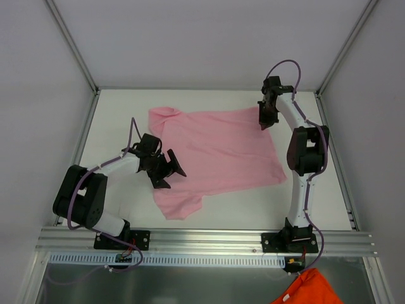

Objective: Fold and stack the t-shirts
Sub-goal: Flatten out the tshirt

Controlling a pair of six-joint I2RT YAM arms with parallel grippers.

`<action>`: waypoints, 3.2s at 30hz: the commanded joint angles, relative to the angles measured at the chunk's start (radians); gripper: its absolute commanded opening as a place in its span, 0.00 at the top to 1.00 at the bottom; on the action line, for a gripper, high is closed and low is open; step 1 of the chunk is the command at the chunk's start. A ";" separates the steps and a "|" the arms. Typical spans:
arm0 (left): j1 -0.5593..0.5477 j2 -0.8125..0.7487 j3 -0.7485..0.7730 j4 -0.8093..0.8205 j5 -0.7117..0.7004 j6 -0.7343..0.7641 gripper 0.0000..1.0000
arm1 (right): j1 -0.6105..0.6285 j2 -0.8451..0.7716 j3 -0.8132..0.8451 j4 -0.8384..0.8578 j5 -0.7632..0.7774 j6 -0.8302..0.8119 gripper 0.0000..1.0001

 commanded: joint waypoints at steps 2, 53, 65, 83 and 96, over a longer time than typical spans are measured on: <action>-0.012 0.027 0.037 -0.144 -0.163 -0.012 0.15 | 0.001 -0.102 -0.027 -0.037 -0.028 -0.019 0.99; 0.127 0.003 0.116 -0.480 -0.461 -0.075 0.16 | 0.049 0.032 -0.142 -0.163 -0.045 0.037 0.99; 0.152 0.018 0.099 -0.456 -0.411 -0.048 0.15 | 0.049 0.061 -0.081 -0.169 -0.005 0.021 0.99; 0.143 -0.111 0.255 -0.514 -0.489 0.017 0.23 | 0.046 0.072 -0.058 -0.176 -0.023 0.022 0.99; 0.141 0.013 0.094 -0.221 -0.168 0.049 0.57 | 0.047 0.069 -0.018 -0.208 -0.002 0.018 0.99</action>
